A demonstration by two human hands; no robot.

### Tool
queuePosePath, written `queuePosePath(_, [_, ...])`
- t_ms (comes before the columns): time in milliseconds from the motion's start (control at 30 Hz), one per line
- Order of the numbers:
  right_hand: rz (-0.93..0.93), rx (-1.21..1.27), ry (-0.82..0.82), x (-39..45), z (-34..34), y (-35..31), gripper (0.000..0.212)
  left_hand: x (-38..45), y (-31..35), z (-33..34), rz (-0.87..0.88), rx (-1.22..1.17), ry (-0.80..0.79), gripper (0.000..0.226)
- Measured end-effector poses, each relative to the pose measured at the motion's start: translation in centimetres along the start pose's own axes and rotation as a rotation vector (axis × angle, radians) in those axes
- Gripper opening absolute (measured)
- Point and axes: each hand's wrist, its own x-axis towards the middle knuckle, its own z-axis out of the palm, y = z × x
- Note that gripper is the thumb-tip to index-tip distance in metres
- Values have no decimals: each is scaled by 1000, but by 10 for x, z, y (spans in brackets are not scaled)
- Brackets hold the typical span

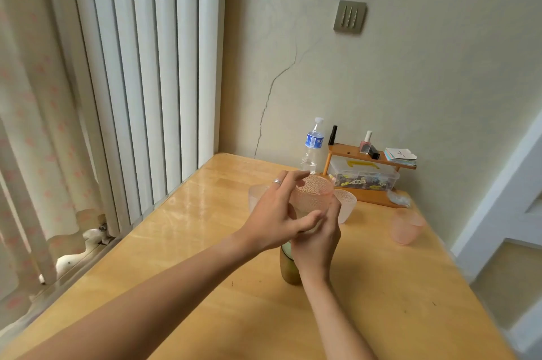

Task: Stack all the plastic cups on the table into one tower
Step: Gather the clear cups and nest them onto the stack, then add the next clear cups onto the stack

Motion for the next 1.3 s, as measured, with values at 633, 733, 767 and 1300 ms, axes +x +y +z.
queuePosePath(633, [-53, -21, 66, -3, 2, 11, 73, 22, -147, 24, -627, 149, -123, 100])
queuePosePath(733, [-44, -5, 63, -3, 3, 10, 73, 28, -150, 27, -656, 31, -78, 101])
queuePosePath(767, [-40, 1, 60, -2, 3, 9, 73, 29, -150, 28, -650, 40, -71, 98])
queuePosePath(1300, [-29, -12, 42, -4, -2, -1, 76, 61, -14, -30, -238, -147, 329, 70])
